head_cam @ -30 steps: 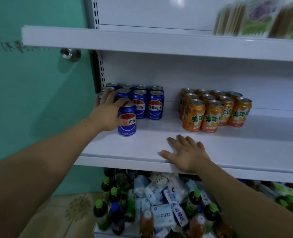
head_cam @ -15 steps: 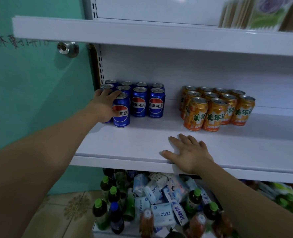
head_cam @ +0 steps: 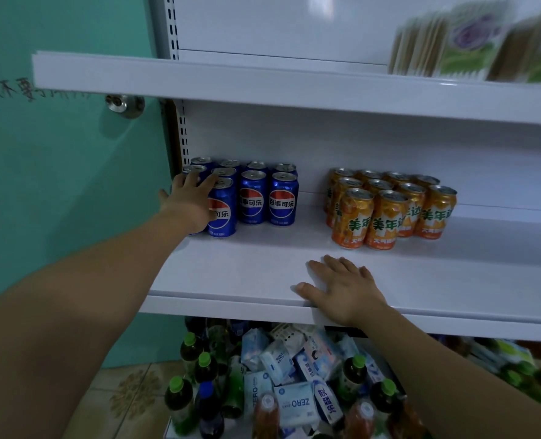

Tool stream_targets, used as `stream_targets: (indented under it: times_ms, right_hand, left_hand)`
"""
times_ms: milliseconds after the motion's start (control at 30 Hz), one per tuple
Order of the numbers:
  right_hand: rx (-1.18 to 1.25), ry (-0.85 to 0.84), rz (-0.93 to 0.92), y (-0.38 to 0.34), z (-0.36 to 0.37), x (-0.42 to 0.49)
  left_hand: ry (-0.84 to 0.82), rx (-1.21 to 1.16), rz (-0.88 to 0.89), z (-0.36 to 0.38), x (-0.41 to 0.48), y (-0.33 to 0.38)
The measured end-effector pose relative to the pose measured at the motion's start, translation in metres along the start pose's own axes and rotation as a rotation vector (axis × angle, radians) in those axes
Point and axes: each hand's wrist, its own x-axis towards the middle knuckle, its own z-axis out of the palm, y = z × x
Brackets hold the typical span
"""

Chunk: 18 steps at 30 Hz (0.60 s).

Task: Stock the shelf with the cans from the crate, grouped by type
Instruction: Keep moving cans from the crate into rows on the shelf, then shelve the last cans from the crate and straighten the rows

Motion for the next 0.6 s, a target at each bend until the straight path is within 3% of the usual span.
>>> stream_targets:
  times_ms: [200,367,600]
  right_hand:
    - [0.029,0.047,0.080,0.036,-0.010,-0.033]
    - [0.027,0.053,0.383,0.116,-0.025,-0.105]
    - [0.077,0.093,0.763,0.204,-0.021,-0.255]
  left_hand:
    - [-0.004,-0.103,0.176,-0.015,-0.029,0.053]
    - [-0.168,-0.316,0.489,-0.015,-0.087,0.161]
    - [-0.461,-0.359,0.908,0.027,-0.207,0.319]
